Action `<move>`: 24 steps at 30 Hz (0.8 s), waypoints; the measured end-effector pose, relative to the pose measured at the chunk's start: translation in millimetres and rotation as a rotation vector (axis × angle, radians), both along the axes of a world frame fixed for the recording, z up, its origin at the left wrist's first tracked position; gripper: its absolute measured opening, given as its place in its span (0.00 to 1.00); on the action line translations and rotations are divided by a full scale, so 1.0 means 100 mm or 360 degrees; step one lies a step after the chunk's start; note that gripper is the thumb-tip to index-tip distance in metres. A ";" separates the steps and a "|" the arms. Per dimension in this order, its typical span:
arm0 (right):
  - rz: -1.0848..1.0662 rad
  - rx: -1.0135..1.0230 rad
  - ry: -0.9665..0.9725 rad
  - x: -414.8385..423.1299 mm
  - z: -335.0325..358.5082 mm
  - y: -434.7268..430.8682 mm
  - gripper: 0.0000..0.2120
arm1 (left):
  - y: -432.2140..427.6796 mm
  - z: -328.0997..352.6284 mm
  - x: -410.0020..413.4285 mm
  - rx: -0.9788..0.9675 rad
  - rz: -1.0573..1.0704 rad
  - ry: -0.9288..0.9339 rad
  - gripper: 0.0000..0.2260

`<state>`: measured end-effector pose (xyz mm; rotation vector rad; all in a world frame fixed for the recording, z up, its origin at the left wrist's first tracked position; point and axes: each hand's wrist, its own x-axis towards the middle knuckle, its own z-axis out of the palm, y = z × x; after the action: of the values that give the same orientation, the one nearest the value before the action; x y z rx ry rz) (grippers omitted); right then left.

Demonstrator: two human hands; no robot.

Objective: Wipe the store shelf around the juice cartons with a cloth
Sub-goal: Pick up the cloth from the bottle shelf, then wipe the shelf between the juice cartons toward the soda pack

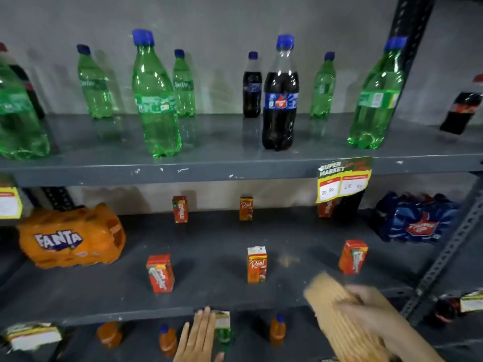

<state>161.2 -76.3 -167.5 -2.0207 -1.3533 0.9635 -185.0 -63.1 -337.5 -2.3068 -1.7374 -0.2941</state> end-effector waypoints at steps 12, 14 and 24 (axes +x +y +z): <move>0.0531 -0.0045 -0.1128 -0.58 -0.51 1.77 0.27 | 0.11 0.13 -0.04 -0.0134 -0.0059 0.0075 0.32; 0.0565 -0.0048 -0.1160 -0.58 -0.72 1.63 0.28 | 0.12 0.11 -0.06 -0.0165 -0.0062 0.0134 0.32; 0.0752 -0.0335 -0.1021 -0.35 -0.79 0.28 0.31 | 0.19 -0.06 -0.18 -0.0199 -0.0156 0.0150 0.35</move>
<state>125.7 -48.1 -246.4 -2.3323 -2.2247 0.6745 -203.3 -44.3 -343.2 -2.4552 -1.6444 -0.0944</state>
